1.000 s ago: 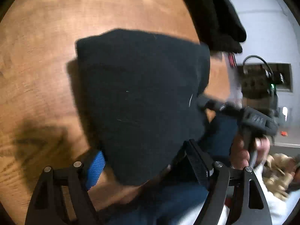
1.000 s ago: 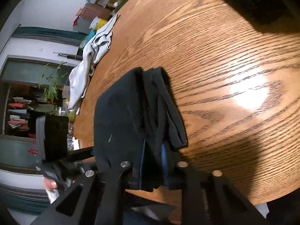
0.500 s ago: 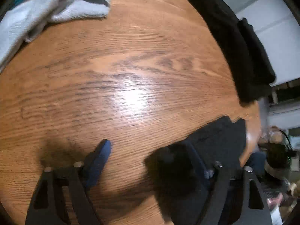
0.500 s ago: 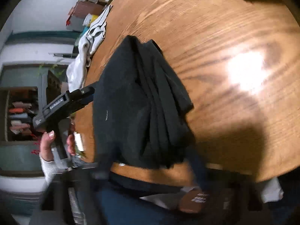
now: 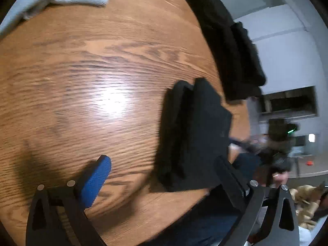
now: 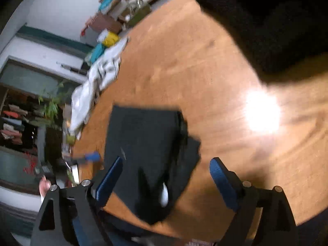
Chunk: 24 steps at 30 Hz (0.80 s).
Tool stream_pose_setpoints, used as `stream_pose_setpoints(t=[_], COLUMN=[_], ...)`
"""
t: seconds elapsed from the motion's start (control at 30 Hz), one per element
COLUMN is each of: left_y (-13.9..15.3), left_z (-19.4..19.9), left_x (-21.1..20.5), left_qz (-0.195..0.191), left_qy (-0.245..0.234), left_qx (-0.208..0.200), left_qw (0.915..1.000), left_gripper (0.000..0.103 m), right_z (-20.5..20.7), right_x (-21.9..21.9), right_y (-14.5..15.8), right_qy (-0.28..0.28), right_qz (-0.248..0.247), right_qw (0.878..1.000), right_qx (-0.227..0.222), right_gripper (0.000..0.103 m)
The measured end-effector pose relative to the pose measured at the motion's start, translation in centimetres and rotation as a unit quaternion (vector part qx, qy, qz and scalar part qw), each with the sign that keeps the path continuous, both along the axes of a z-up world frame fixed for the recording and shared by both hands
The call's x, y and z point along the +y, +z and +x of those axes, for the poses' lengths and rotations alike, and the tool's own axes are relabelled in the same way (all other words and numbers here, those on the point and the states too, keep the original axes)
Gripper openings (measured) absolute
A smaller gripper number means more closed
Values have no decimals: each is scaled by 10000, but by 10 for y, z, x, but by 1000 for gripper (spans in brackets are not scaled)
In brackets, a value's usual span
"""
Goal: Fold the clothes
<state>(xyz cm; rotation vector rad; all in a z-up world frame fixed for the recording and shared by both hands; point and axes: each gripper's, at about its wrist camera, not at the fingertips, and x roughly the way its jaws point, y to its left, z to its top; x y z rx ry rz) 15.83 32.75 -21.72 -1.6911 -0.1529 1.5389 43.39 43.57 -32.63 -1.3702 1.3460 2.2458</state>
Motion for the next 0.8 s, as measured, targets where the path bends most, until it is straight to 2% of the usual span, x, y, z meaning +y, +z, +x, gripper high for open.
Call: stream_pose_setpoints(t=[0.13,0.17,0.2,0.23,0.3,0.33,0.37,0.43,0.5,0.53,0.57,0.6,0.73,0.8], left_y=[-7,-8,-11,-10,20,19,18,23,23,23,22,22,14,8], left_z=[-1,3,8,13,19,23,26,30,32,35,37,41,58,66], left_x=[15,20,26,29,-7,-3,1,1,-1,-3,-4,-6,-2,2], left_qz=[226,217,203,174,108,36,-23,-54,-157,-286,-414,-519,-482,-481], left_qy=[50,8,-48,-155,-377,-449,-509,-530,-443,-341,-238,-159,-338,-455], left_qx=[-130,-86,-45,-24,-13,26,70,176,162,268,374,470,436,374], left_qw=[9996,9997,9998,9997,9992,9990,9987,9984,9988,9987,9982,9974,9973,9971], left_gripper=[99,98,97,93,52,42,42,43,56,70,79,79,78,73], right_z=[-9,-12,-15,-18,-29,-35,-40,-50,-48,-44,-39,-33,-3,-1], right_x=[-3,-3,-4,-4,2,6,8,11,10,6,2,-4,-24,-30], right_y=[-12,-15,-18,-20,-21,-21,-20,-15,-11,-7,-5,-4,-12,-18], right_qy=[-84,-116,-147,-178,-113,-64,-12,95,125,137,175,229,358,374], right_qz=[-105,-127,-148,-170,-93,-40,41,238,410,487,547,595,364,202], right_qw=[9999,9998,9997,9996,9998,9999,9999,9996,9989,9985,9981,9978,9985,9990], right_qx=[-75,-82,-89,-96,-109,-116,-110,-82,-175,-211,-215,-200,-211,-132], right_gripper=[90,86,77,72,44,42,37,39,66,74,84,87,85,68])
